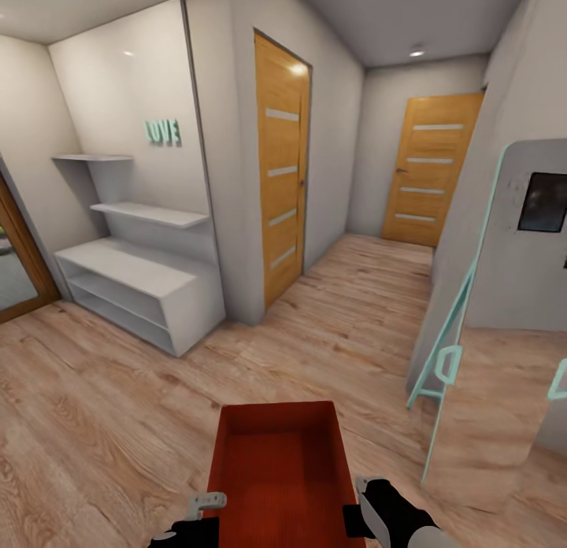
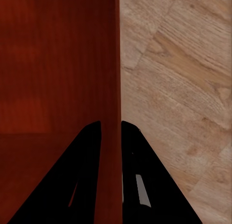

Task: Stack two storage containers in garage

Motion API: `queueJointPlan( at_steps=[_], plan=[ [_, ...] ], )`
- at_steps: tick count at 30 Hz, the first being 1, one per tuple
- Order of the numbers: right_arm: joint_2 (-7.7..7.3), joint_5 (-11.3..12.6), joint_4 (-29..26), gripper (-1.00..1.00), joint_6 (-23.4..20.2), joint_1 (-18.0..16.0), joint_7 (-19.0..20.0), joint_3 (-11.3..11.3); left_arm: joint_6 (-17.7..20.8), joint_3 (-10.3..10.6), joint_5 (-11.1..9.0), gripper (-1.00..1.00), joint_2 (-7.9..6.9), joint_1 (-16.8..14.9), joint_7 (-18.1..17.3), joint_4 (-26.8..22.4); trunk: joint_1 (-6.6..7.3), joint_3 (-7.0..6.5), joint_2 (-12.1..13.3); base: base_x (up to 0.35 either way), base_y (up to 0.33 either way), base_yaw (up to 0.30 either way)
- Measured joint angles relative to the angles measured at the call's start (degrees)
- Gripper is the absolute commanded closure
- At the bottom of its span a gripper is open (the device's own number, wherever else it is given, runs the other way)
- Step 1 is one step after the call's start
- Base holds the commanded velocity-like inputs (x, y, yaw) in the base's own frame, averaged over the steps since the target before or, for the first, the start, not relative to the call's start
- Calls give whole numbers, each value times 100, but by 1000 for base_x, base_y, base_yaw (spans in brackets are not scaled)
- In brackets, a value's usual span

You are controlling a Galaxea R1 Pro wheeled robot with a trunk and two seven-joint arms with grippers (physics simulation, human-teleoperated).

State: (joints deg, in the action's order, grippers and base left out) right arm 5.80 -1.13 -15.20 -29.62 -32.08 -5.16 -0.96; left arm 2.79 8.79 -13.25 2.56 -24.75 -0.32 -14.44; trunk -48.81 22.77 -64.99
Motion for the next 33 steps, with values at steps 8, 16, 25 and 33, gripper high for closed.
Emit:
queueJointPlan(
  at_steps=[8, 16, 25, 33],
  plan=[
    [0, 1, 0, 100, 2, 0, 0, -1, -2, 1, 0, 100, 0, 0, 0, 0, 0, 0, 0, 321, 124, -36],
    [0, -2, -2, 100, -3, 1, 0, -3, 1, 1, 0, 100, 1, -1, 0, 2, 0, 0, 0, 321, 124, -238],
    [0, -1, 0, 100, -1, 0, 0, 0, 0, 0, 0, 100, 0, 0, 0, 0, 0, 0, 0, 321, 124, -128],
    [0, 0, 0, 100, 0, 0, 0, 1, 0, 0, 0, 100, 0, 0, 0, 0, 0, -17, 0, 321, 124, -8]
  ],
)
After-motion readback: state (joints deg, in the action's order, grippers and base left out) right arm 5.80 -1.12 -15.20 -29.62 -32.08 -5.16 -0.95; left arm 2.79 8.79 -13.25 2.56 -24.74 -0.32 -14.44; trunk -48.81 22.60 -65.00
